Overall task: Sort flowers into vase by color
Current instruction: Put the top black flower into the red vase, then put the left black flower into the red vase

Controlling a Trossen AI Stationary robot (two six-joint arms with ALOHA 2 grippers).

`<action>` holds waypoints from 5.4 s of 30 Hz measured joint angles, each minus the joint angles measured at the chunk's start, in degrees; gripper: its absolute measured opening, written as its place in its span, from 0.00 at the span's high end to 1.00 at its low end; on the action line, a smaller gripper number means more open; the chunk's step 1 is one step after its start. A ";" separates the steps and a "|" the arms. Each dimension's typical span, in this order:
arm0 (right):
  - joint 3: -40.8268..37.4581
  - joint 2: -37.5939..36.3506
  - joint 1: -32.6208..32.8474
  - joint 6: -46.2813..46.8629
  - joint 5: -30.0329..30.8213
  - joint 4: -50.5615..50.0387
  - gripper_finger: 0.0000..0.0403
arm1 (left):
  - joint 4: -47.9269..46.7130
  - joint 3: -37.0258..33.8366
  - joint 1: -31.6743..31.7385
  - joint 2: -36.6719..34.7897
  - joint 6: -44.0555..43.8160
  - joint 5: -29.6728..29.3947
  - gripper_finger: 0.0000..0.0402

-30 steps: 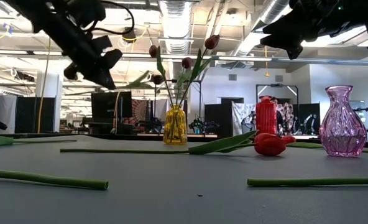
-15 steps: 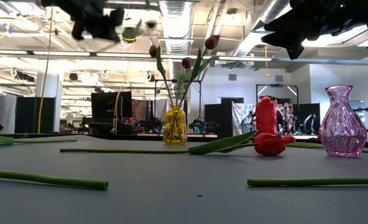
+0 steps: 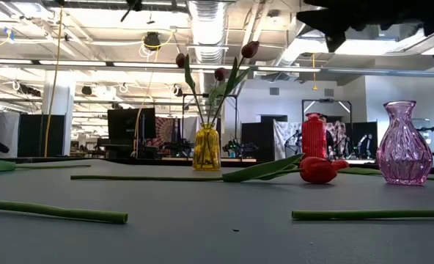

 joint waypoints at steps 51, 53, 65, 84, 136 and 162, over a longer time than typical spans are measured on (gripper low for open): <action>22.33 25.50 11.06 -18.70 13.90 -6.69 0.52 | 34.97 2.44 -20.57 40.75 3.00 -10.85 1.00; 22.33 25.50 11.08 -18.76 13.89 -6.18 0.52 | 34.57 2.44 -20.57 40.75 3.01 -11.21 1.00; 22.33 25.48 11.08 -19.66 13.81 -3.63 0.52 | 32.56 2.44 -20.55 40.75 3.39 -12.21 1.00; 22.33 24.55 10.69 -16.69 13.53 -5.22 0.94 | 32.60 2.44 -20.55 40.73 7.03 -13.78 0.93; 33.59 3.63 -37.15 -8.35 -0.42 -63.74 0.92 | 13.30 2.44 -16.72 34.09 7.59 -28.57 0.69; 32.64 9.28 -37.15 -5.87 -0.32 -69.50 0.45 | 5.94 2.44 -16.70 34.06 6.61 -28.50 0.69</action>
